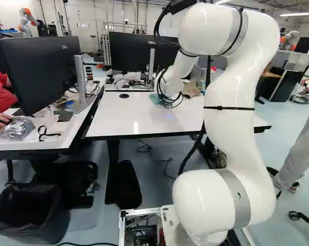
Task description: Clean the table with the green towel
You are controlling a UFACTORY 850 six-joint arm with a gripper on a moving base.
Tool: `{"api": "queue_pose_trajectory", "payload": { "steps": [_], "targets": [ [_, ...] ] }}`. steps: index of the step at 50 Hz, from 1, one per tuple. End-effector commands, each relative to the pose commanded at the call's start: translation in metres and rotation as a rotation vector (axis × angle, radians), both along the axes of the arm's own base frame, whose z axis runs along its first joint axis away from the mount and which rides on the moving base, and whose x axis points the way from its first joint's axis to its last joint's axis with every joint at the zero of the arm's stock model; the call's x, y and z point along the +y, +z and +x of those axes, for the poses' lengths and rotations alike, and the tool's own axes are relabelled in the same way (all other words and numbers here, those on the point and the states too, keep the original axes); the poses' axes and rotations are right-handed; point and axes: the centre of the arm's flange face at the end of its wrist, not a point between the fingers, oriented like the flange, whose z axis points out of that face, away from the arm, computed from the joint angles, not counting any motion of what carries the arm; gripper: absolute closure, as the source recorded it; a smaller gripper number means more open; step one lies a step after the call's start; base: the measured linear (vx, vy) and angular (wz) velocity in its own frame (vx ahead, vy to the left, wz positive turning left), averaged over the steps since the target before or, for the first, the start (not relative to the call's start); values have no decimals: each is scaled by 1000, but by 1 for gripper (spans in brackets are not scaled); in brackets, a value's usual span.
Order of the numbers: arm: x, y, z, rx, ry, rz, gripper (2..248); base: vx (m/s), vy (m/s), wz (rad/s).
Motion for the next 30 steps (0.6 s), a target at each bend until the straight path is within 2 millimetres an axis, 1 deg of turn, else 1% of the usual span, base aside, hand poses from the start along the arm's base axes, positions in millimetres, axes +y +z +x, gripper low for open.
{"api": "queue_pose_trajectory", "payload": {
  "steps": [30],
  "targets": [
    [0, -2, -2, 34, 0, 1, 213, 0, 0, 0]
  ]
}}
